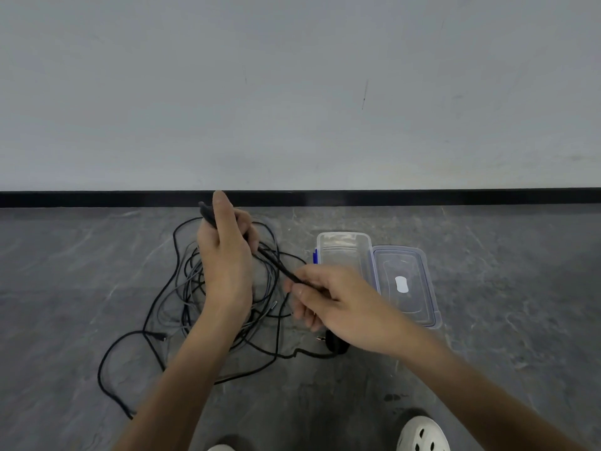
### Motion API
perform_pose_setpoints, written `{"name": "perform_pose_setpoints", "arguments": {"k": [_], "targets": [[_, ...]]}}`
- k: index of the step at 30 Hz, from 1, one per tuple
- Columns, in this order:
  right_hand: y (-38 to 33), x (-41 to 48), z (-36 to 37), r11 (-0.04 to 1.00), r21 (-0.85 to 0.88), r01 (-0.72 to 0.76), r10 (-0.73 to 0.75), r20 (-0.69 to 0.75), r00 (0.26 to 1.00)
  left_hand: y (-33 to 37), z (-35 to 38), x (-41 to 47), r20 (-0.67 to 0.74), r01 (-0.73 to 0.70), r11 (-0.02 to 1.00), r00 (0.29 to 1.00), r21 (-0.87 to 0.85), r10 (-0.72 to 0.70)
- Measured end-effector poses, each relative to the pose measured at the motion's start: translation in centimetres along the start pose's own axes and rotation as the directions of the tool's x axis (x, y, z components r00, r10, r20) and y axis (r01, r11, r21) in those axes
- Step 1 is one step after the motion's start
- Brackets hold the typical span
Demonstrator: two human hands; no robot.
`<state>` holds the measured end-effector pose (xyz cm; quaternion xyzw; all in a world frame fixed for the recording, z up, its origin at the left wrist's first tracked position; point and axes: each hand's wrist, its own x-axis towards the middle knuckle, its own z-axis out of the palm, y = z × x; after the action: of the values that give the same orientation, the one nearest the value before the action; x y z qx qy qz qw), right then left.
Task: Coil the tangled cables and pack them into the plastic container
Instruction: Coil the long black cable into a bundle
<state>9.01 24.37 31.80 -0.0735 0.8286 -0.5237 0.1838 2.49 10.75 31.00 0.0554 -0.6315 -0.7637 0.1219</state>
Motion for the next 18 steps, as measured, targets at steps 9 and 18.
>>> {"name": "perform_pose_setpoints", "arguments": {"k": [9,18], "targets": [[-0.3,-0.3,-0.2,0.996,-0.003,0.093,-0.092,0.052,0.994,-0.1,-0.4,0.4,0.078,-0.014,0.991,0.997,0.131,0.003],[0.0,-0.4,-1.5,0.987,-0.056,0.149,-0.147,0.04,0.988,-0.9,0.2,-0.4,0.502,-0.039,0.922,0.847,0.385,-0.175]]}}
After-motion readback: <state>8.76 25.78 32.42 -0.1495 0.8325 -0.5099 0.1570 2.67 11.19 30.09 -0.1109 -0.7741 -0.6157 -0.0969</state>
